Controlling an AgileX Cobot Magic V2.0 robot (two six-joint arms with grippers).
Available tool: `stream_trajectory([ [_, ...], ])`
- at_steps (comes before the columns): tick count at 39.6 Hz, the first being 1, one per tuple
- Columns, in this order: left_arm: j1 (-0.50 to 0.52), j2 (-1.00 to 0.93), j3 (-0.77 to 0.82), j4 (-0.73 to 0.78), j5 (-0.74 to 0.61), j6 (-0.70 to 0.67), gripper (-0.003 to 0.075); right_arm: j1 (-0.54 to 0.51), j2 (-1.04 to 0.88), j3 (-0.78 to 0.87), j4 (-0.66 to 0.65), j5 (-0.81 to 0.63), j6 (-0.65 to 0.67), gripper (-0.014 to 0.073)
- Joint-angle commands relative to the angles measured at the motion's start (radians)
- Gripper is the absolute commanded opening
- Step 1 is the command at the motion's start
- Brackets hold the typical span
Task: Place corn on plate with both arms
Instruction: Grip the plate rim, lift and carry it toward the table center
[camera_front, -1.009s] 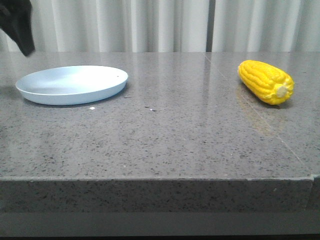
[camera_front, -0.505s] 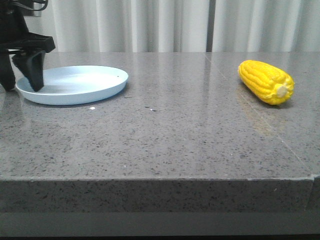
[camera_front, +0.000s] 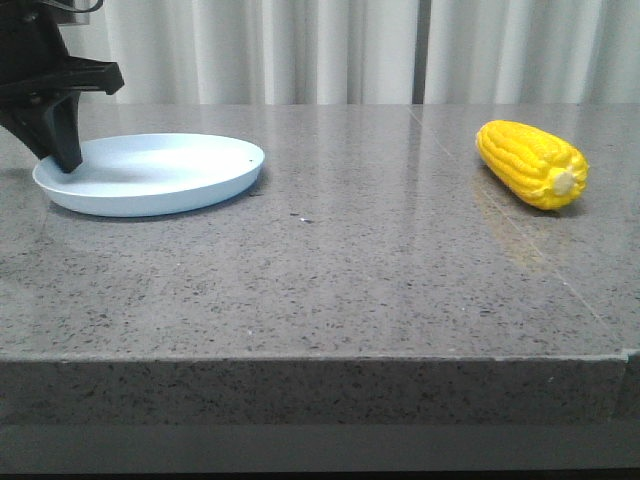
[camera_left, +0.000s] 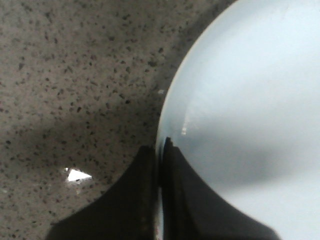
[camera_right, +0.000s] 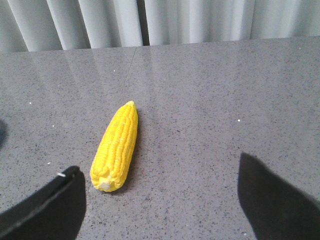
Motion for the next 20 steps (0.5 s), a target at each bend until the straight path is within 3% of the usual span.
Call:
stream_trajectory([
  [1, -0.004, -0.069, -0.059, -0.092, -0.012, 0.004, -0.0020, -0.007, 0.006, -0.036, 0.005, -0.073, -0.007, 0.0641],
  [11, -0.042, -0.094, -0.258, -0.288, 0.050, 0.004, -0.0020, -0.007, 0.006, -0.036, 0.005, -0.073, -0.007, 0.0641],
  [20, -0.158, -0.066, -0.290, -0.295, 0.064, 0.004, -0.0020, -0.007, 0.006, -0.036, 0.005, -0.073, -0.007, 0.0641],
])
